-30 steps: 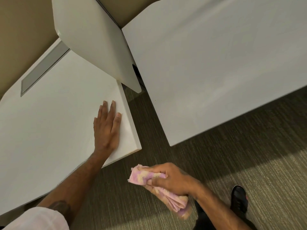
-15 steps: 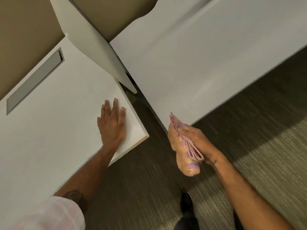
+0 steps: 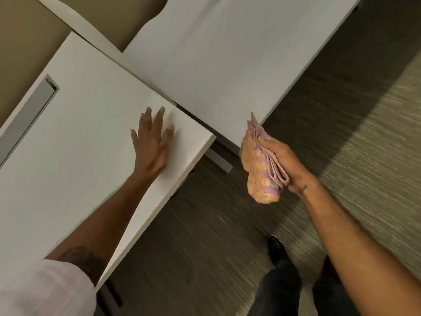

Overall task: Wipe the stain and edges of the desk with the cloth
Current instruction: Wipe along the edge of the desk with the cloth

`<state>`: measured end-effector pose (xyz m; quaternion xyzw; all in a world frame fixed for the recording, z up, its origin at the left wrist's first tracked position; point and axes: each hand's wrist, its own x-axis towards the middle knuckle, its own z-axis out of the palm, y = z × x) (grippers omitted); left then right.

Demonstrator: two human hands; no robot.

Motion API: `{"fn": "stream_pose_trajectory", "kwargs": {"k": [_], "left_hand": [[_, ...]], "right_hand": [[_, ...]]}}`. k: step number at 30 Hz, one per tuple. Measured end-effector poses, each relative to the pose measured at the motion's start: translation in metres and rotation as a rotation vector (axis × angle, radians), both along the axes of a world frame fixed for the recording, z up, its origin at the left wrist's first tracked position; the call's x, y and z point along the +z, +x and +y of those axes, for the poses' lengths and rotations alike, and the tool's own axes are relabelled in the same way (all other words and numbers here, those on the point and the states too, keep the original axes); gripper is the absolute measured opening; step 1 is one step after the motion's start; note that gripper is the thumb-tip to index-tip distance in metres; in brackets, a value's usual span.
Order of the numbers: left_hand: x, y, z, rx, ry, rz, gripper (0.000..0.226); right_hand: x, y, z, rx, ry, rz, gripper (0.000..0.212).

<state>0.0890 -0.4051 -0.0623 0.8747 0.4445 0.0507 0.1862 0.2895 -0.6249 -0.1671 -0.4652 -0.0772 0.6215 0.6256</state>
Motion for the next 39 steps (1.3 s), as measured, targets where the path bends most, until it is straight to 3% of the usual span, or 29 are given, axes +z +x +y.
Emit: {"fn": "stream_pose_trajectory", "kwargs": {"k": [3,6,13,32,39], "left_hand": [[0.002,-0.020,0.004,-0.328,0.137,0.216,0.065],[-0.005,-0.029,0.006,-0.445,0.130,0.288,0.067],[-0.016,-0.033,0.008,-0.427,0.112,0.147,0.063],[-0.021,-0.035,0.015,-0.454,0.133,0.029,0.062],[-0.024,-0.036,0.017,-0.463,0.147,0.014,0.059]], "right_hand": [[0.002,-0.008,-0.007,-0.060,-0.002,0.009,0.054],[-0.001,-0.018,-0.012,-0.119,0.011,0.005,0.052],[-0.006,-0.052,-0.017,-0.251,0.043,-0.091,0.044],[0.036,-0.127,0.052,-0.467,0.069,-0.273,0.042],[0.043,-0.152,0.074,-0.578,-0.062,-0.479,0.037]]}}
